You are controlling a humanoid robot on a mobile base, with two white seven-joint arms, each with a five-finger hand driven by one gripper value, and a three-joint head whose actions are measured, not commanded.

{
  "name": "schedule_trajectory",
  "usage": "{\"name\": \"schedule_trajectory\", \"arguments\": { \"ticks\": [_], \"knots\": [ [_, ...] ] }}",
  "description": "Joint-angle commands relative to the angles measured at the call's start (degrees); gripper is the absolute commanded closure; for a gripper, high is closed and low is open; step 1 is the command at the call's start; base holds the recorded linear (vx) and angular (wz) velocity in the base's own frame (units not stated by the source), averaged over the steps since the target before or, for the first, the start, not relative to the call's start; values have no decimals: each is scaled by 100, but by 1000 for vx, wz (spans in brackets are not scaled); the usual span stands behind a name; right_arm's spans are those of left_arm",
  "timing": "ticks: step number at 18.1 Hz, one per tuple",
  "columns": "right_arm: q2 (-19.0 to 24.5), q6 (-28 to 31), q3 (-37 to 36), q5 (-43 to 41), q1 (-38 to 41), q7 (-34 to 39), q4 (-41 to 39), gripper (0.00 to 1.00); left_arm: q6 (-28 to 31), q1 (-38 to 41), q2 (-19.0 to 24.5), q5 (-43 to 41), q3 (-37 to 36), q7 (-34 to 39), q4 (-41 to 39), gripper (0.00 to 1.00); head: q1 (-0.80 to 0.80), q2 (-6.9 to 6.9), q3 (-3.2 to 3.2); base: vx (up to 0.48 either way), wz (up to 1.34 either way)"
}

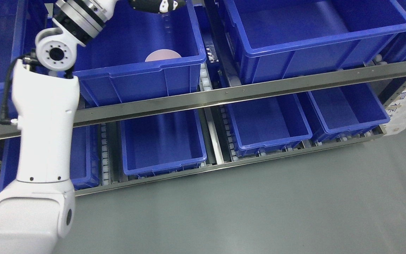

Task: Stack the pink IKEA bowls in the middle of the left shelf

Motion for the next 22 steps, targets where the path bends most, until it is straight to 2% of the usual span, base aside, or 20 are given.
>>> {"name": "schedule_trajectory", "arguments": {
  "ticks": [1, 4, 6, 8, 10, 13, 15, 18, 22],
  "knots": [
    [-100, -21, -62, 0, 167, 4, -193, 0, 389, 609, -488, 1507, -3163, 1611, -454, 0, 0, 0, 0, 0, 0],
    [-100, -12, -70, 0, 167, 4, -193, 0, 567, 1329, -488, 1765, -4053, 1818, -1157, 0, 0, 0, 0, 0, 0],
    [-100, -21, -62, 0, 167, 4, -193, 0, 549, 1917, -488, 1765, -4160, 1800, -1439, 0, 0, 0, 0, 0, 0],
    [-100, -21, -62, 0, 167, 4, -193, 0, 453, 2498, -488, 1765, -4231, 1468, -1650, 0, 0, 0, 0, 0, 0],
    [-100, -12, -62, 0, 167, 4, -193, 0, 190, 3008, -488, 1747, -4240, 958, -1651, 0, 0, 0, 0, 0, 0],
    [-100, -12, -62, 0, 167, 4, -193, 0, 83, 3694, -488, 1703, -4109, 877, -1642, 0, 0, 0, 0, 0, 0],
    [-100, -12, -62, 0, 167, 4, -193, 0, 31, 4247, -488, 1712, -3540, 991, -1634, 0, 0, 0, 0, 0, 0],
    [-100, -12, -70, 0, 167, 4, -193, 0, -223, 5126, -488, 1738, -2380, 1526, -1633, 0, 0, 0, 0, 0, 0],
    [-100, -12, -62, 0, 167, 4, -193, 0, -409, 5655, -488, 2308, -991, 1536, -1634, 0, 0, 0, 0, 0, 0]
  ]
}}
